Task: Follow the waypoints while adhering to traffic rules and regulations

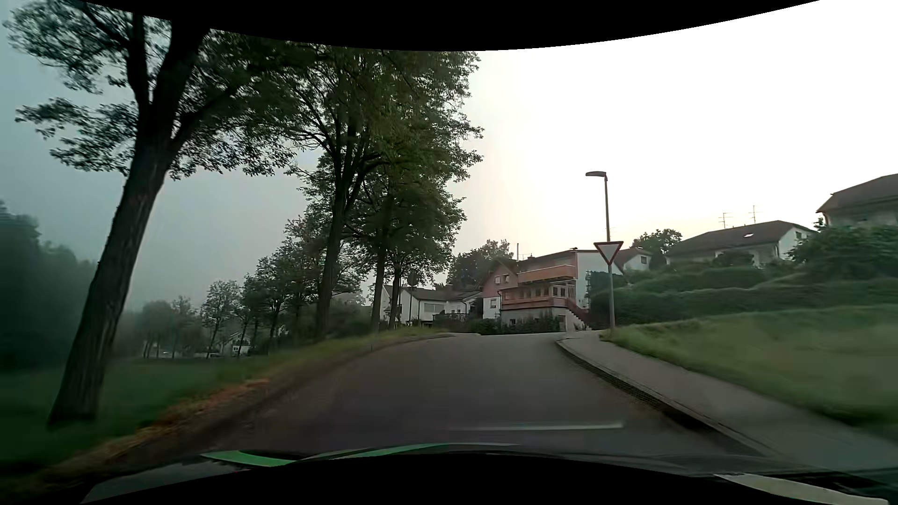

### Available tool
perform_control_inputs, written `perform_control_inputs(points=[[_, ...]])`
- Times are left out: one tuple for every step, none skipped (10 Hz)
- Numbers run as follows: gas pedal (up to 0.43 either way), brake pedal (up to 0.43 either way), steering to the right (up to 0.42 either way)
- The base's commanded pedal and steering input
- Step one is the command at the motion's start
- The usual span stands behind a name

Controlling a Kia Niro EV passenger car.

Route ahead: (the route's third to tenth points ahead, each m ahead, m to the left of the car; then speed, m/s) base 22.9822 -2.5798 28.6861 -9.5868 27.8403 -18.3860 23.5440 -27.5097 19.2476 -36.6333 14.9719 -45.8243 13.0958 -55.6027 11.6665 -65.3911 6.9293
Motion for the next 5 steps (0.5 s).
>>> perform_control_inputs(points=[[0.138, 0.0, -0.026], [0.138, 0.0, -0.023], [0.11, 0.0, -0.018], [0.11, 0.0, -0.015], [0.098, 0.0, -0.013]])
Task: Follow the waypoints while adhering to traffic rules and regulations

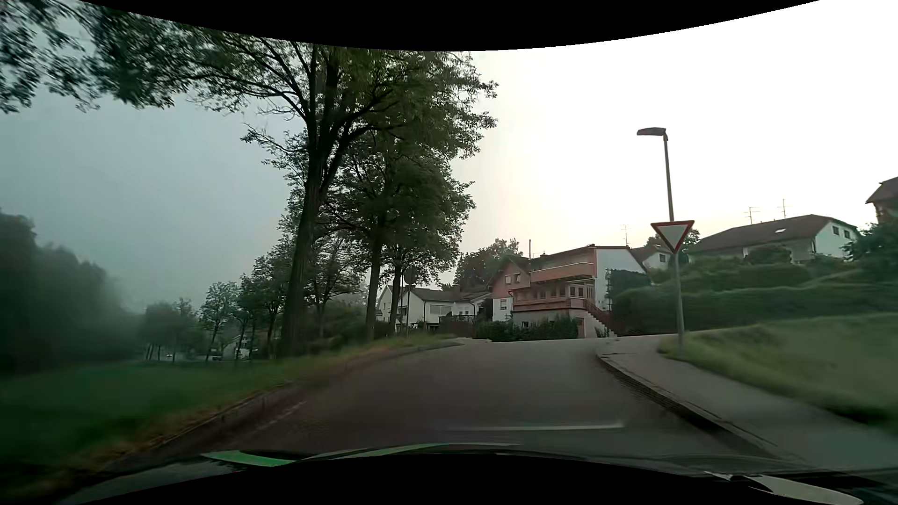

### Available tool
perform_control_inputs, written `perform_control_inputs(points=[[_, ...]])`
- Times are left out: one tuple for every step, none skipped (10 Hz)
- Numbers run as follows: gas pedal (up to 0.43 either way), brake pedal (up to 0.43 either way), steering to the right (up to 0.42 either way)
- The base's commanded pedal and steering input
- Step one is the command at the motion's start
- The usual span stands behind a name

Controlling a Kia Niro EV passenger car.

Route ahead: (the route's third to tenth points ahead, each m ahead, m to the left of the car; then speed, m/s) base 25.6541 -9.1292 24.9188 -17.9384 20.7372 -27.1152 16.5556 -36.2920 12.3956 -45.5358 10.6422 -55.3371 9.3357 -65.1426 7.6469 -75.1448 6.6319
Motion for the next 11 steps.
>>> perform_control_inputs(points=[[0.087, 0.0, -0.01], [0.067, 0.0, -0.001], [0.047, 0.0, 0.008], [0.047, 0.0, 0.016], [0.047, 0.0, 0.029], [0.047, 0.0, 0.042], [0.047, 0.0, 0.053], [0.047, 0.0, 0.064], [0.039, 0.0, 0.076], [0.028, 0.0, 0.091], [0.028, 0.0, 0.104]])
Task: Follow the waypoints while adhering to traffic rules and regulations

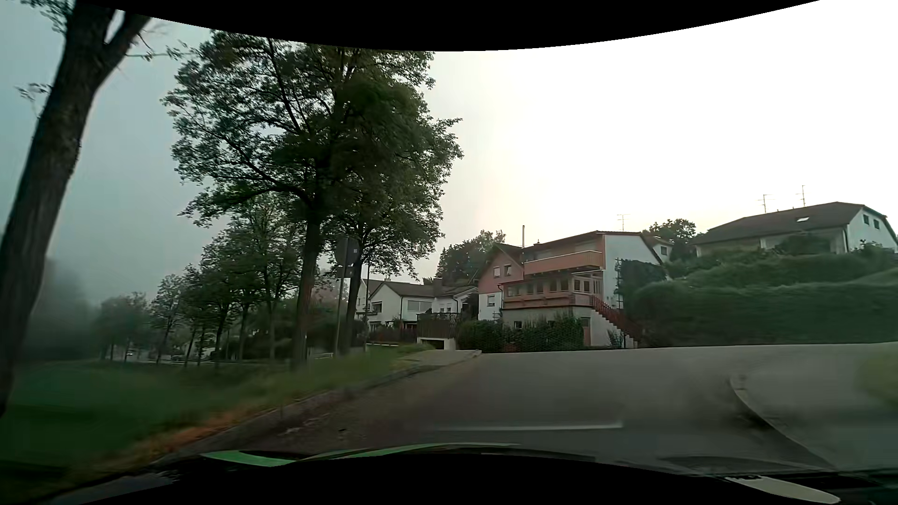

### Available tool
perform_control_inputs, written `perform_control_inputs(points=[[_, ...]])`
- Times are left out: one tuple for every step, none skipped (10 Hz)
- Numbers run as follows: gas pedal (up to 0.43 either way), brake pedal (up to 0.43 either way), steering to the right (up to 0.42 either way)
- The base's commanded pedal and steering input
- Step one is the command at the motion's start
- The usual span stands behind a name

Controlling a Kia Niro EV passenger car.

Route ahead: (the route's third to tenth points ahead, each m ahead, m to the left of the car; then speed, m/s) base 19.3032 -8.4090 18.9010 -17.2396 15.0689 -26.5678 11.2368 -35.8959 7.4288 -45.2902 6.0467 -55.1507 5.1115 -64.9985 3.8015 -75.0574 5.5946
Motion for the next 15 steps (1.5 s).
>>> perform_control_inputs(points=[[0.028, 0.0, 0.124], [0.028, 0.0, 0.138], [0.028, 0.0, 0.147], [0.028, 0.0, 0.157], [0.039, 0.0, 0.169], [0.039, 0.0, 0.178], [0.039, 0.0, 0.188], [0.047, 0.0, 0.199], [0.059, 0.0, 0.21], [0.067, 0.0, 0.221], [0.079, 0.0, 0.23], [0.079, 0.0, 0.243], [0.087, 0.0, 0.255], [0.118, 0.0, 0.267], [0.118, 0.0, 0.278]])
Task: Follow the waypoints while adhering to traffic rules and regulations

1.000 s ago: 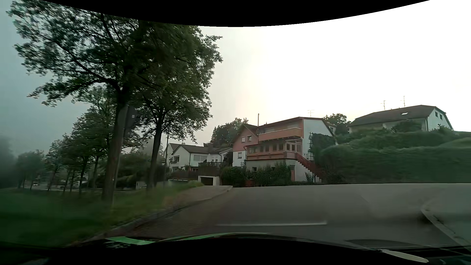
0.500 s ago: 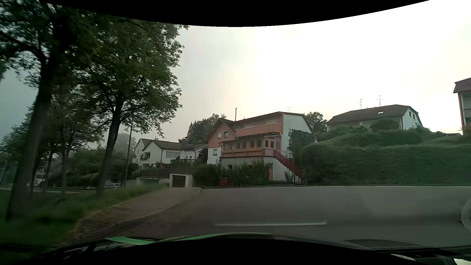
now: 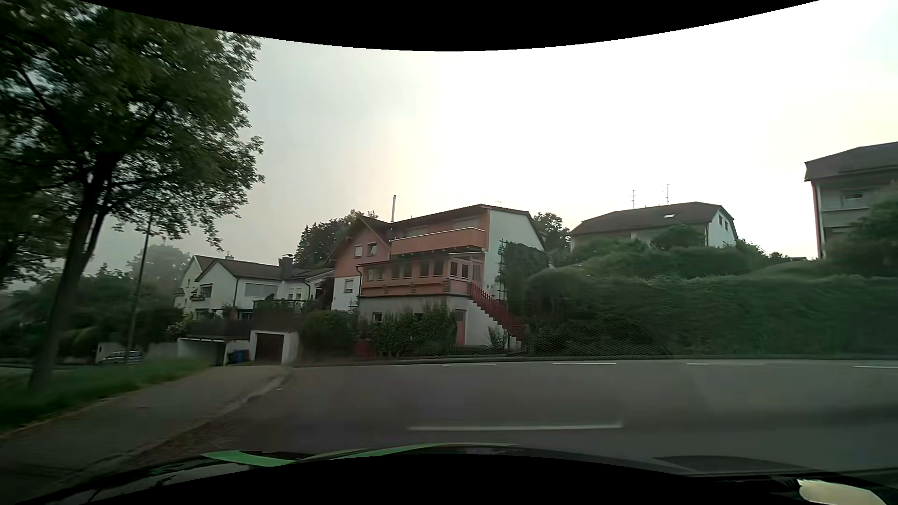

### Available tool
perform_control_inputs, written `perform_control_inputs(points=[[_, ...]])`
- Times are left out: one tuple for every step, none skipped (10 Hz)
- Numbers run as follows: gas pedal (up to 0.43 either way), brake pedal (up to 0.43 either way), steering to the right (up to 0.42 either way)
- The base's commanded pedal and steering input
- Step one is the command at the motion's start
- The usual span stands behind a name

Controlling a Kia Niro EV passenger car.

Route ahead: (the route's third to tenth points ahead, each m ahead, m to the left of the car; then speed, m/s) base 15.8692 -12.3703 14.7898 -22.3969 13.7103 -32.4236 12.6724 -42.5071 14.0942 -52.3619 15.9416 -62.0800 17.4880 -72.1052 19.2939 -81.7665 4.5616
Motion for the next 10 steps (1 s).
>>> perform_control_inputs(points=[[0.118, 0.0, 0.291], [0.118, 0.0, 0.301], [0.118, 0.0, 0.308], [0.118, 0.0, 0.317], [0.13, 0.0, 0.33], [0.138, 0.0, 0.345], [0.15, 0.0, 0.361], [0.157, 0.0, 0.373], [0.157, 0.0, 0.387], [0.169, 0.0, 0.392]])
